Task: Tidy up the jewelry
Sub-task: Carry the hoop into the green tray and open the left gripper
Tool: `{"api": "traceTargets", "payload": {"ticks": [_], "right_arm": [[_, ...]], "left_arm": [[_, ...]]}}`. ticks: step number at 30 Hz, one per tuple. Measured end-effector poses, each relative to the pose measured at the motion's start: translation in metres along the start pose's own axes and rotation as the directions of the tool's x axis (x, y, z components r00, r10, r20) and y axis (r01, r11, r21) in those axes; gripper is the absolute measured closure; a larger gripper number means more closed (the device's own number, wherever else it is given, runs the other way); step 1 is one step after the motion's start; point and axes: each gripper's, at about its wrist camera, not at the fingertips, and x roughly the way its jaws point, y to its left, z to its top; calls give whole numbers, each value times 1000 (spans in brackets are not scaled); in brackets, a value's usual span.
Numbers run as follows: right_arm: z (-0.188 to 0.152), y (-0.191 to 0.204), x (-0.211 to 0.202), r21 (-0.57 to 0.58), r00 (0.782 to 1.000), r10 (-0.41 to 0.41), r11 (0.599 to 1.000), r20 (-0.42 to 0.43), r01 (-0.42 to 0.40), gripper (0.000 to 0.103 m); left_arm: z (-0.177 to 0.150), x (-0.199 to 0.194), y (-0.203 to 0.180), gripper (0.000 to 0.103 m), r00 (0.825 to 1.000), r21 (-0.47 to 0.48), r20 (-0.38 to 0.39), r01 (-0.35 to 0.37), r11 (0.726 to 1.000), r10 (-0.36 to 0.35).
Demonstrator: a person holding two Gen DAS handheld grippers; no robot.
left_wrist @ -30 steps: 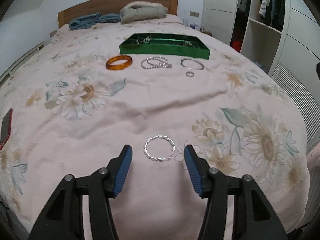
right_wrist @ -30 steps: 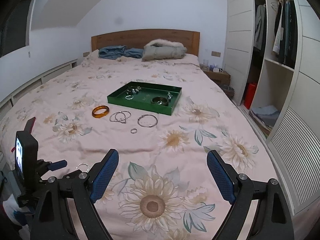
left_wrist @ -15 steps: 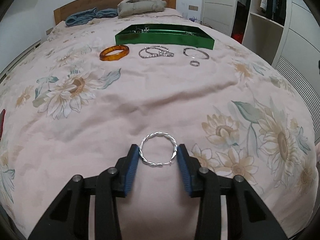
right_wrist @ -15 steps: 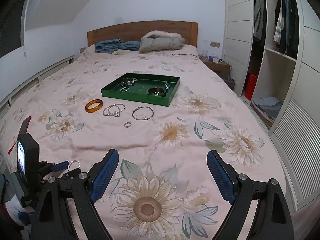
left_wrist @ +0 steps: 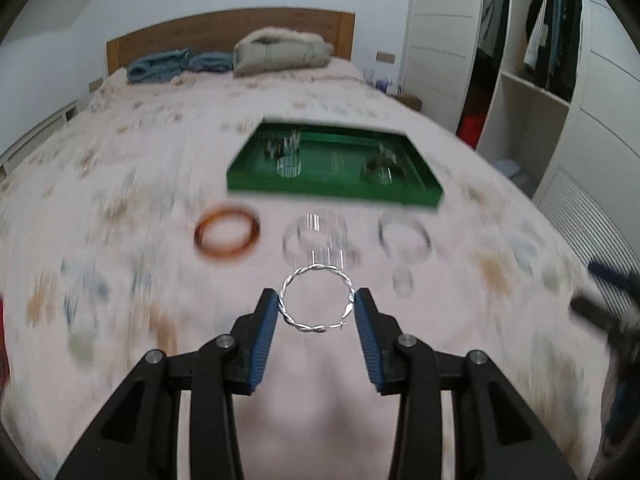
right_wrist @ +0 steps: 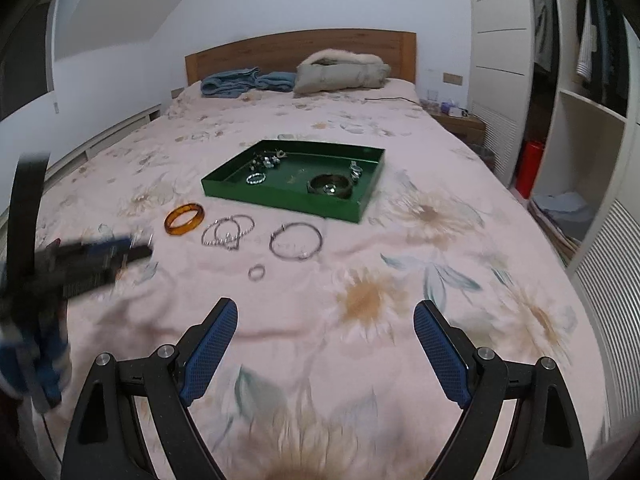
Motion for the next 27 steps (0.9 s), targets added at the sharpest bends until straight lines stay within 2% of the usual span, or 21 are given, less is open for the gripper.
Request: {"api": "traceTargets", "payload": {"ticks": [5,8,11,19,22,27], "right_arm": [[27,-6,44,4,999,37,999,-4,-37,14],[38,-12,71,7,998,57,998,-21,-57,14],[45,-18,98,15,997,66,998,-45,-66,15],[48,-25,147,16,989,106,994,-105,-105,21],[47,-24,156,14,986,116,993,-117,-115,21],[43,-23,161,23,984,122,992,-126,-120,21]], "left_arm": [[67,58,-1,66,1000,4,-1,1,1000,-1],[98,104,-6,66,999,1,-37,17,1000,-17],[116,148,-10,66,996,0,-88,16,1000,-16],[118,226,-20,66,979,26,-201,-20,999,25],[113,234,-21,65,981,49,-184,-50,998,58],[110,235,-23,65,984,57,-167,-52,997,61]]}}
